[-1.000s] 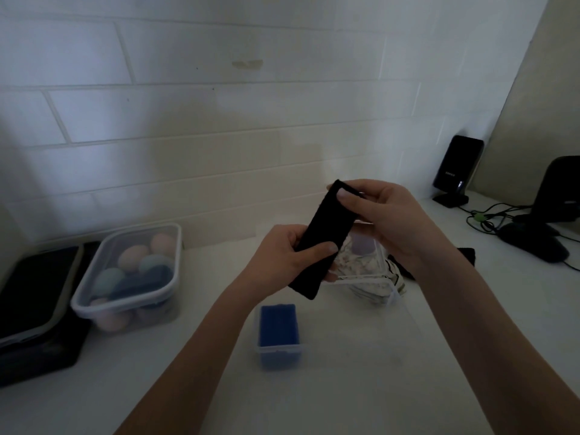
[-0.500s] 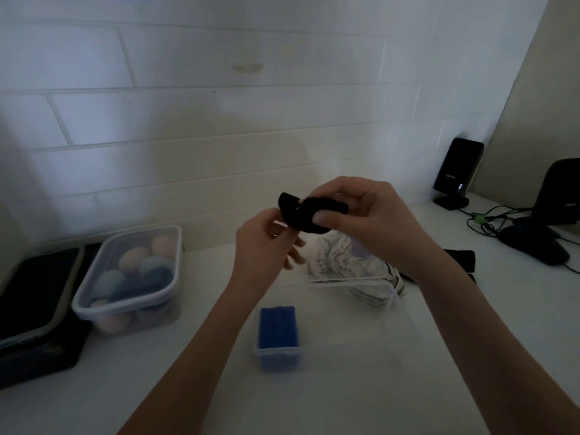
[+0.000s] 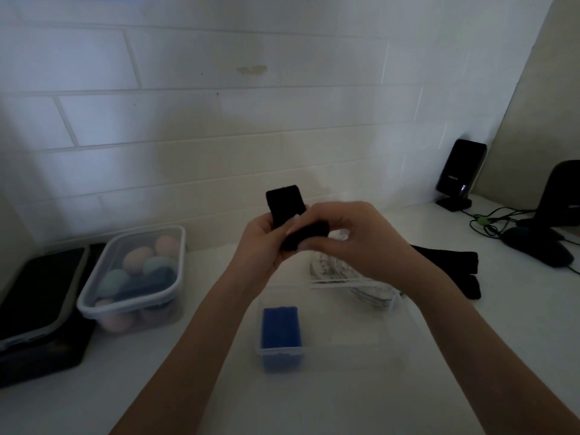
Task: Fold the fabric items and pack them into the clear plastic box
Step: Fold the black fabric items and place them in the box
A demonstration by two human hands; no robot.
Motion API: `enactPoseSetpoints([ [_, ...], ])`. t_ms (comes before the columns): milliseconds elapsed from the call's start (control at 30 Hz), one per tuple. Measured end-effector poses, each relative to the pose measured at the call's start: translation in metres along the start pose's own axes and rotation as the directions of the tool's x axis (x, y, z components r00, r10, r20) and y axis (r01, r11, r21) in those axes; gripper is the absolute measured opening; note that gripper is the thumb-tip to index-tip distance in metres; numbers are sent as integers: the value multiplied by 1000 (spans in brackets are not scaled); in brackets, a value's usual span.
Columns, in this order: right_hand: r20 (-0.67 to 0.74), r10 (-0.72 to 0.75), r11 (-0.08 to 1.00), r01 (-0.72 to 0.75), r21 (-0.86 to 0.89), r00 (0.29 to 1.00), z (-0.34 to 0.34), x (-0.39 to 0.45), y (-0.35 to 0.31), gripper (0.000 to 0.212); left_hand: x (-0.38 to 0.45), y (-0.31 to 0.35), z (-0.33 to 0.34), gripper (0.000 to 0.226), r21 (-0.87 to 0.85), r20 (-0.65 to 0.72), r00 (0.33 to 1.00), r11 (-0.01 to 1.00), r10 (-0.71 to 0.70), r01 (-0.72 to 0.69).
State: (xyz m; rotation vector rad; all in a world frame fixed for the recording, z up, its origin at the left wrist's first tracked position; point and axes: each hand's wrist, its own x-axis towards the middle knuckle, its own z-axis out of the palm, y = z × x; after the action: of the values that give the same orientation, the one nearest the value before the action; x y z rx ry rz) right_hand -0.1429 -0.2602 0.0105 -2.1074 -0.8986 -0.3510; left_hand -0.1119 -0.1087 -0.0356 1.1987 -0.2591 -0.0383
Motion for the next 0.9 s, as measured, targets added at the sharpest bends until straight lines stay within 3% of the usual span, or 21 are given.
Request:
enactPoseSetpoints([
  [133, -192, 66, 998, -63, 24, 979, -6, 1, 6, 16, -5, -2, 8, 25, 36, 153, 985, 997, -77, 73],
  [267, -254, 93, 995, -100, -12, 963, -6, 1, 12, 16, -7, -2, 9, 22, 75, 241, 955, 985, -171, 157],
  [433, -273, 94, 986, -128, -110, 958, 0, 2, 16, 14, -10, 2, 6, 25, 159, 312, 915, 964, -256, 215],
  [567, -169, 238, 971, -237, 30, 956, -2, 1, 17, 10, -11, 3, 5, 24, 261, 358, 879, 937, -316, 230],
  [667, -128, 244, 970, -242, 29, 961, -3, 1, 18, 9, -11, 3, 2, 26, 317, 383, 853, 918, -354, 239],
  [900, -169, 307, 944, -276, 183, 937, -9, 0, 23, 15, -8, 0, 5, 23, 212, 326, 903, 952, -280, 219],
])
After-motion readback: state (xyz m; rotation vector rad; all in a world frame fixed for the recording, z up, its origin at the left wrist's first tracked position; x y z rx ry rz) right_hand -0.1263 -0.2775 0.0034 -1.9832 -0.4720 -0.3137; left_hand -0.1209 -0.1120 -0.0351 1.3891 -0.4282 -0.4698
